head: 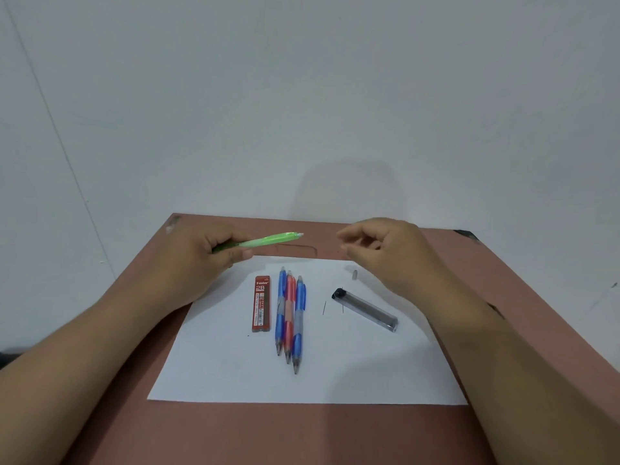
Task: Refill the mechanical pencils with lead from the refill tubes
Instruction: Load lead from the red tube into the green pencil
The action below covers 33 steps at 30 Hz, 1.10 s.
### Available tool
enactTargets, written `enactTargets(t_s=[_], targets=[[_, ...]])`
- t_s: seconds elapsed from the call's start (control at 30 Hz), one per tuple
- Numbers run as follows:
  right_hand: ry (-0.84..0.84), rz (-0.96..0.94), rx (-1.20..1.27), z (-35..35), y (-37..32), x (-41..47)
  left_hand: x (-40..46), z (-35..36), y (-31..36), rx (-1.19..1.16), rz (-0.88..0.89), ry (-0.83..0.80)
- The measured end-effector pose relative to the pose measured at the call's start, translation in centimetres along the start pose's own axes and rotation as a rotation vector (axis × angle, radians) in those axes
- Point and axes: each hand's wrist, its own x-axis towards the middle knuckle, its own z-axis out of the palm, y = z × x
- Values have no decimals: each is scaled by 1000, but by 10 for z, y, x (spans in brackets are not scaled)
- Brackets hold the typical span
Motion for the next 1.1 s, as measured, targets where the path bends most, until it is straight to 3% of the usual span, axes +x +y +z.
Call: enactTargets(t_s=[0.13, 0.4, 0.63, 0.73, 0.9, 1.1], targets=[[73, -171, 45, 11, -12, -6, -2, 10, 12, 39, -6, -37], [53, -198, 52, 23, -15, -9, -4, 14, 15, -45, 19, -33], [83, -270, -85, 12, -10, -5, -5, 16, 13, -103, 20, -48], [116, -197, -41, -1, -4, -1, -5, 16, 11, -57, 6, -25], [-81, 84, -187, -26, 2, 2, -3, 14, 7, 5, -9, 13], [-278, 197, -402, -26, 1, 0, -3, 14, 6, 11, -1, -1]])
